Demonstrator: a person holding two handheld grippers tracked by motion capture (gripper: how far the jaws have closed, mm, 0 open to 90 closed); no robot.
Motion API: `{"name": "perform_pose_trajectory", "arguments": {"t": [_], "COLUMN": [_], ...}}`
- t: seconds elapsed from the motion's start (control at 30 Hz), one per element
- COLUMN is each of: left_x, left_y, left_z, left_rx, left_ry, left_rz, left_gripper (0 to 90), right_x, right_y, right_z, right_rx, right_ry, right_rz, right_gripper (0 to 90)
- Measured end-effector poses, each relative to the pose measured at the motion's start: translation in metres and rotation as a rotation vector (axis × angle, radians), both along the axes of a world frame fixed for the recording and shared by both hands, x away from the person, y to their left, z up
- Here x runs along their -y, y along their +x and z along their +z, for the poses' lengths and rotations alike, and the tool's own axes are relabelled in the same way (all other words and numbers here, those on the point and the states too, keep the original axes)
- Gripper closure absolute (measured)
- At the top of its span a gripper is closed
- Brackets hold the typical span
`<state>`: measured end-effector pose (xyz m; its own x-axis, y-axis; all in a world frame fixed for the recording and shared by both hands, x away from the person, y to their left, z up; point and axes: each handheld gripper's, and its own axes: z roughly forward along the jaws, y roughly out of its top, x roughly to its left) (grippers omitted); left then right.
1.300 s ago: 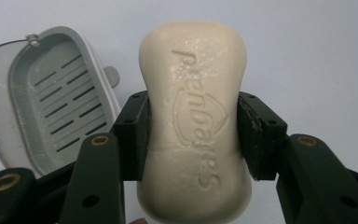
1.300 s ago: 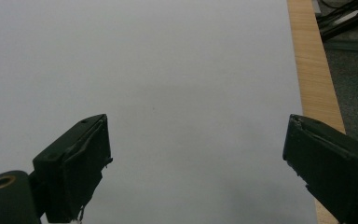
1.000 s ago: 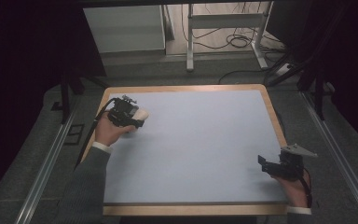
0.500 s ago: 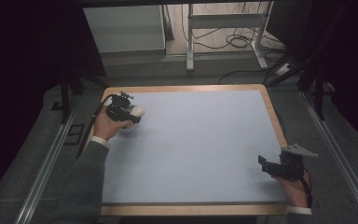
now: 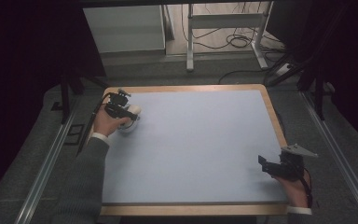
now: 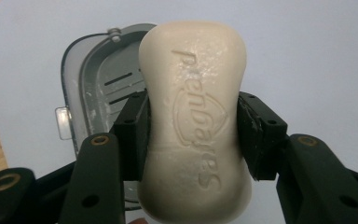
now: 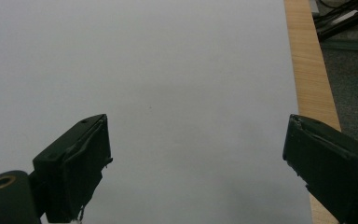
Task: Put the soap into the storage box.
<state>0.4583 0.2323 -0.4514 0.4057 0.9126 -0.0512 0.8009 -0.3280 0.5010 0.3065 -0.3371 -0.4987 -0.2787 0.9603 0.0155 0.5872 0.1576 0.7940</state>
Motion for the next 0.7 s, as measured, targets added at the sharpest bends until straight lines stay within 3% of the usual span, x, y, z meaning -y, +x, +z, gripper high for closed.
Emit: {"name": "perform_pose_trajectory", "arguments": {"t": [0.7], "left_x": [-0.008], "left_y": [0.014], "left_z": [-0.017], "left_rx": [-0.040], "left_ry": [0.002], "left_rz": [0.048], "left_gripper": [49.2], "right_x": [0.001], "right_y": [0.000], "right_z": [-0.001], "right_rx": [-0.003], "right_ry": [-0.001], "right_rz": [0.000], "right_gripper": [7.5]}}
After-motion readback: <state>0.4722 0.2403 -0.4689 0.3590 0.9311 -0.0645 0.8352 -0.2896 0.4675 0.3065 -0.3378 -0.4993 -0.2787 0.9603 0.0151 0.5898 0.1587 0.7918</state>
